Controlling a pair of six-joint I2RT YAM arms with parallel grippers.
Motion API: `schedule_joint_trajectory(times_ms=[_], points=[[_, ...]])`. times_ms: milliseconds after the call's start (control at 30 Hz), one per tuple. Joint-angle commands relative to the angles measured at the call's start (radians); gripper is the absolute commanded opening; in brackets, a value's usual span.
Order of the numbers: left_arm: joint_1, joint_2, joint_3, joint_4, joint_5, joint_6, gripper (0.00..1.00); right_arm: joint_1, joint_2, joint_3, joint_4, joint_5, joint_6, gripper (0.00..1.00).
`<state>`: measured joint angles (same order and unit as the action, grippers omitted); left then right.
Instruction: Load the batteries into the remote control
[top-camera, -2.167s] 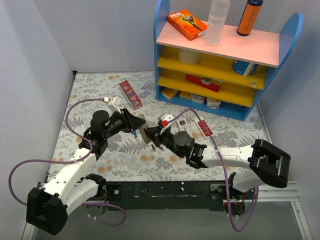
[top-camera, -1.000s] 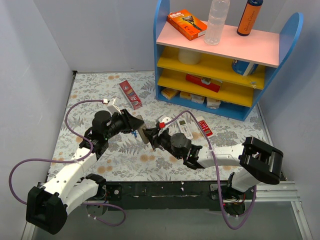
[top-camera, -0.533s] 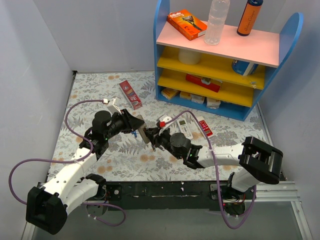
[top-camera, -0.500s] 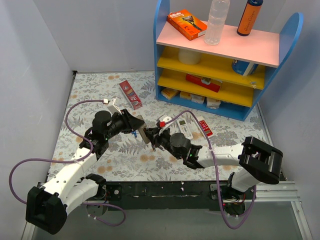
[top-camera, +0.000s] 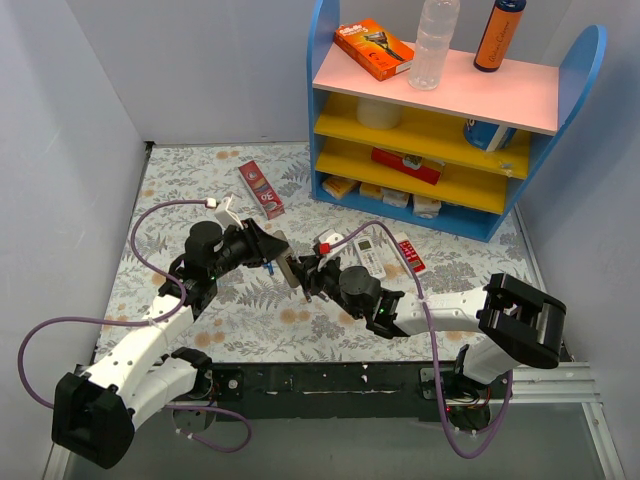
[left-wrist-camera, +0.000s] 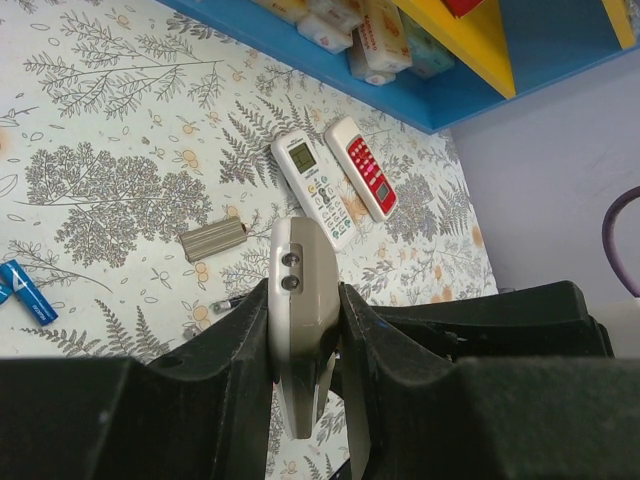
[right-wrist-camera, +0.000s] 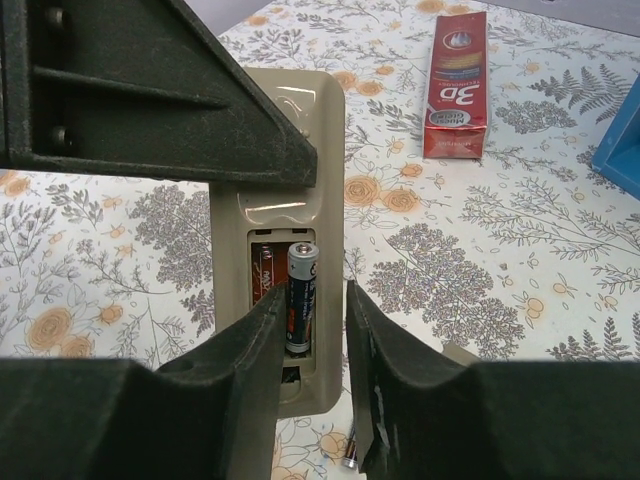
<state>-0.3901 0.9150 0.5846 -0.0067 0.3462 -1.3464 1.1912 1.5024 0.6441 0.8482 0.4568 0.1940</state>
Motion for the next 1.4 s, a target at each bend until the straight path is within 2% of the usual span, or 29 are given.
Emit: schedule_joint_trajectory(times_ms=[0,633,1067,1367], points=[[-0.004,-0.008,0.046,0.024,0.045,-0.025,0.0,-0.016,-0.016,0.0,-0.083,0.039,-0.036,0.38],[-0.003,0.042,-0.032,0.111,0.089,-0.128,0.0,-0.016,-0.039,0.043,-0.149,-0.075,-0.08,0.45],[-0.004,0.035,-0.052,0.163,0.137,-0.131,0.0,-0.016,-0.053,0.057,-0.179,-0.083,-0.082,0.48],[-0.004,0.038,-0.048,0.16,0.135,-0.12,0.0,-0.016,-0.111,0.052,-0.218,-0.092,-0.08,0.57]])
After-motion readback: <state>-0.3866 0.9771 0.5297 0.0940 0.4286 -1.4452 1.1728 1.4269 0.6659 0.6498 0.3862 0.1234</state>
